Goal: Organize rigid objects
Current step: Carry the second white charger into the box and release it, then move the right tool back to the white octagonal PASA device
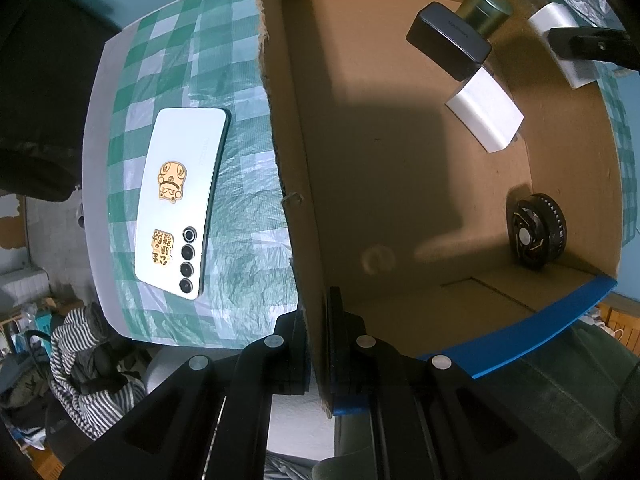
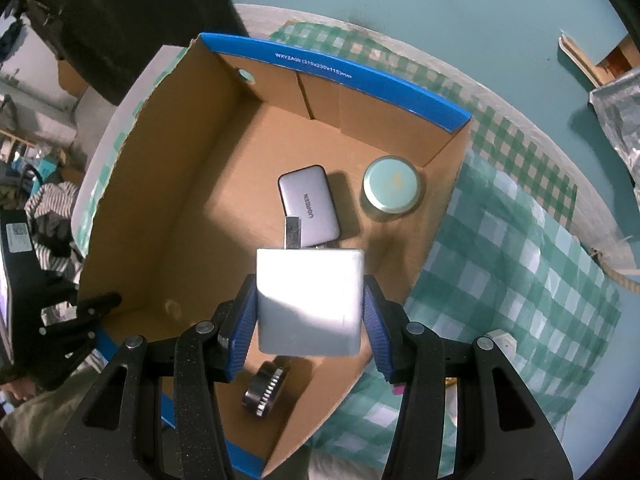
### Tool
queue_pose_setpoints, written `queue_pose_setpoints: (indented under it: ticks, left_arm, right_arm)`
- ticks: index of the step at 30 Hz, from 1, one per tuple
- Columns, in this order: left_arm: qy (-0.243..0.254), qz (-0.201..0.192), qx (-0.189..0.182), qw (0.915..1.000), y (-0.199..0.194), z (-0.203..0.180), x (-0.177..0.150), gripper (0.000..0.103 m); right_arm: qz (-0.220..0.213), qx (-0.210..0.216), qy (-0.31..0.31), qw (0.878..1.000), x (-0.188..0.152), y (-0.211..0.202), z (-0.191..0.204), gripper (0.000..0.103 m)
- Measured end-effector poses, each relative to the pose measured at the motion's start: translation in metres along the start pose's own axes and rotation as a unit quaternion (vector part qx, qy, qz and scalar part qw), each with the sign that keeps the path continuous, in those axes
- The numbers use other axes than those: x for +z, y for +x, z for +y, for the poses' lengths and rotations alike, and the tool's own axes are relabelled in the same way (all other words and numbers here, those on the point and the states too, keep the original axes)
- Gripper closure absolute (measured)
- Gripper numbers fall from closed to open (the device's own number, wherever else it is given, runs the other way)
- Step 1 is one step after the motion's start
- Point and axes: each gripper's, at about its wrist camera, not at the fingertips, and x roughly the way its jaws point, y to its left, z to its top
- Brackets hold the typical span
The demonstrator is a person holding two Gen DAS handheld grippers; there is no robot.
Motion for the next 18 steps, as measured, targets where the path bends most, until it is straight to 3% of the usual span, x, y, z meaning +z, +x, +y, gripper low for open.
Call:
queue_pose_setpoints:
  ticks: [10,15,18]
  left_arm:
    - [0.003,0.001,0.0,1.0,0.001,0.002,-0.001,0.098]
    - [0.005,0.003,0.0,1.0,0.001,0.002,0.0,0.098]
    - [0.007,0.003,0.002,1.0,0.001,0.001,0.001,0.098]
  right_arm:
    - [-0.011,-0.008,0.024,1.0,-0.001,-0.006,-0.009,0.053]
    - [-0.02,-0.008,0.031,0.999,-0.003,-0.015,-0.011,0.042]
    - [-0.026,-0.007,0.036,0.999,-0.004,-0.022,-0.012,0.041]
